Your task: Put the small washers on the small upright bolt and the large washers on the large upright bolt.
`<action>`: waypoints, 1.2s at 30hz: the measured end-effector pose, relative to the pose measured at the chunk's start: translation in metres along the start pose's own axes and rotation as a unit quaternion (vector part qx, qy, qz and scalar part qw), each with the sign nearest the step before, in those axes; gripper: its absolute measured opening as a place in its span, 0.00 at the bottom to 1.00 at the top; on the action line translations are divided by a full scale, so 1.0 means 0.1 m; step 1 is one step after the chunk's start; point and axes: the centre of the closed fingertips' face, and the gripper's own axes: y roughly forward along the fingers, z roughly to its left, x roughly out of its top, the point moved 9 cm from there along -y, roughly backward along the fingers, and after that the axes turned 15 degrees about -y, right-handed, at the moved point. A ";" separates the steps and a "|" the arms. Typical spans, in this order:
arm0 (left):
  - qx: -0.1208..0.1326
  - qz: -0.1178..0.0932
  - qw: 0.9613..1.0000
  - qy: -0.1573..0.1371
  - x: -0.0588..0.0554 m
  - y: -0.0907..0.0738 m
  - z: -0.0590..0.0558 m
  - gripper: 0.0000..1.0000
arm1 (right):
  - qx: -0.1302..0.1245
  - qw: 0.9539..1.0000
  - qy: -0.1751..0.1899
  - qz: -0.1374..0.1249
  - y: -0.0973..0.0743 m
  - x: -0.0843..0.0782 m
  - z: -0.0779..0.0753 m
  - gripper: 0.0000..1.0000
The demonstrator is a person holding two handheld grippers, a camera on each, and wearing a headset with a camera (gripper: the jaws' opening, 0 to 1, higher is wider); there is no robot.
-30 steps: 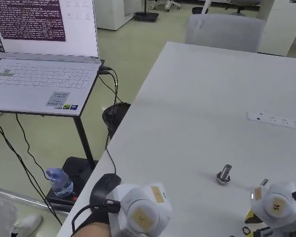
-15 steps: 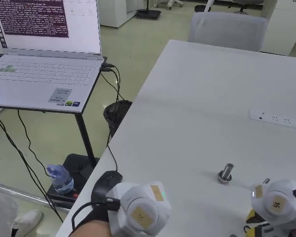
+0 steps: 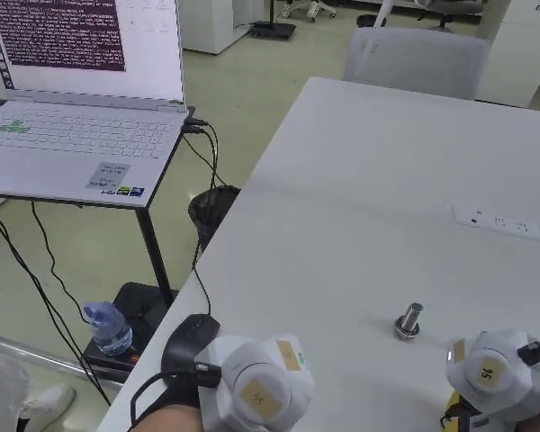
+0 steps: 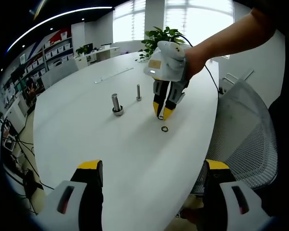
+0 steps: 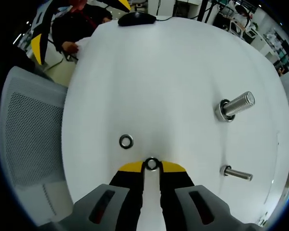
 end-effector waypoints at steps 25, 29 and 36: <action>0.012 -0.002 1.000 -0.006 0.10 0.14 -0.14 0.84 | -0.003 1.000 0.022 0.013 -0.46 -0.39 -0.17 0.12; 0.014 -0.001 1.000 -0.006 0.11 0.15 -0.15 0.84 | -0.007 1.000 0.022 0.017 -0.57 -0.44 -0.26 0.12; 0.016 0.002 1.000 -0.006 0.11 0.17 -0.15 0.84 | -0.011 0.999 0.026 0.020 -0.69 -0.48 -0.40 0.12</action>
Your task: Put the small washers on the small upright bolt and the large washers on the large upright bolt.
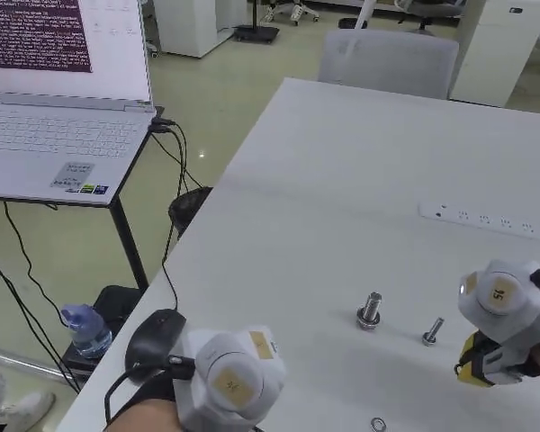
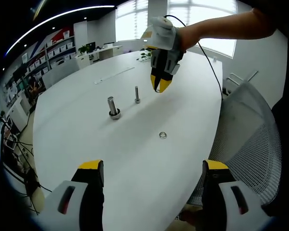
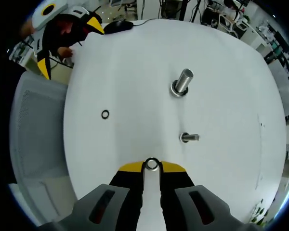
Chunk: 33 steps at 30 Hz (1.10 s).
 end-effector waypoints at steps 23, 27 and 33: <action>0.001 0.002 1.000 -0.001 0.02 0.02 0.04 0.83 | -0.029 1.000 0.007 -0.002 -0.18 0.10 -0.41 0.12; 0.002 0.002 1.000 -0.002 0.02 0.02 0.05 0.83 | -0.030 1.000 0.002 -0.006 -0.19 0.15 -0.43 0.12; 0.001 0.003 1.000 -0.002 0.02 0.02 0.06 0.83 | -0.031 0.999 -0.003 -0.005 -0.15 0.19 -0.46 0.12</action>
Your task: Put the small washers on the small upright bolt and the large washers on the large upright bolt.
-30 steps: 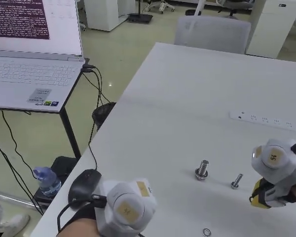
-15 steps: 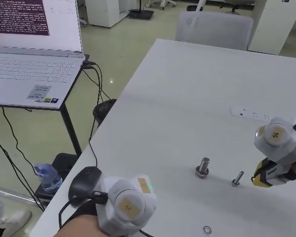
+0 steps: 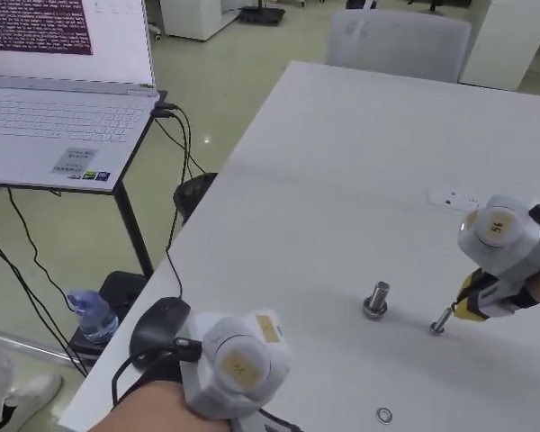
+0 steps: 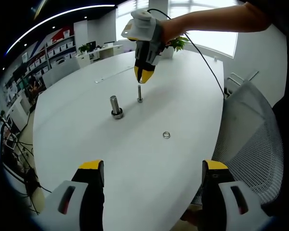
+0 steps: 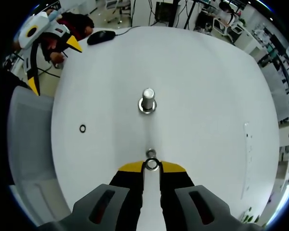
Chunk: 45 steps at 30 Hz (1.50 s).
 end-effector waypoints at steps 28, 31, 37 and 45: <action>-0.001 0.010 1.000 -0.003 -0.06 -0.03 0.09 0.82 | 0.019 1.000 -0.014 0.019 0.28 0.03 -0.05 0.12; -0.001 0.012 1.000 -0.005 -0.07 -0.03 0.09 0.82 | 0.020 0.999 -0.015 0.021 0.34 0.02 -0.06 0.12; -0.002 0.015 1.000 -0.008 -0.09 -0.02 0.09 0.81 | 0.025 0.999 -0.014 0.025 0.45 -0.02 -0.06 0.12; 0.000 0.017 1.000 -0.010 -0.12 -0.03 0.11 0.81 | 0.033 0.999 -0.015 0.028 0.60 -0.04 -0.05 0.12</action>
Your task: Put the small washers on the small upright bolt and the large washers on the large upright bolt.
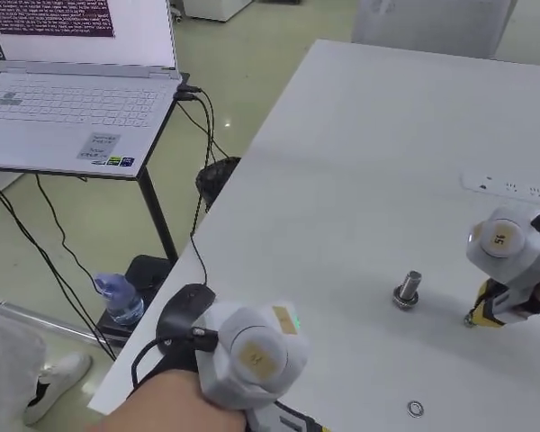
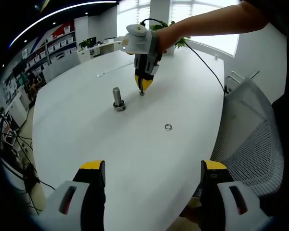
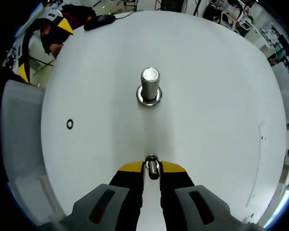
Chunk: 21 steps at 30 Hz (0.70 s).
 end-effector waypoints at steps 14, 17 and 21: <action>0.000 0.004 1.000 -0.005 -0.06 -0.01 -0.01 0.79 | 0.000 1.000 -0.003 0.002 0.00 -0.02 0.03 0.13; 0.000 0.005 1.000 -0.004 -0.06 -0.01 -0.01 0.79 | -0.001 1.000 -0.002 0.002 0.00 -0.02 0.03 0.13; 0.000 0.004 1.000 -0.005 -0.06 -0.02 -0.02 0.79 | -0.001 1.000 0.001 0.002 -0.01 -0.02 0.03 0.13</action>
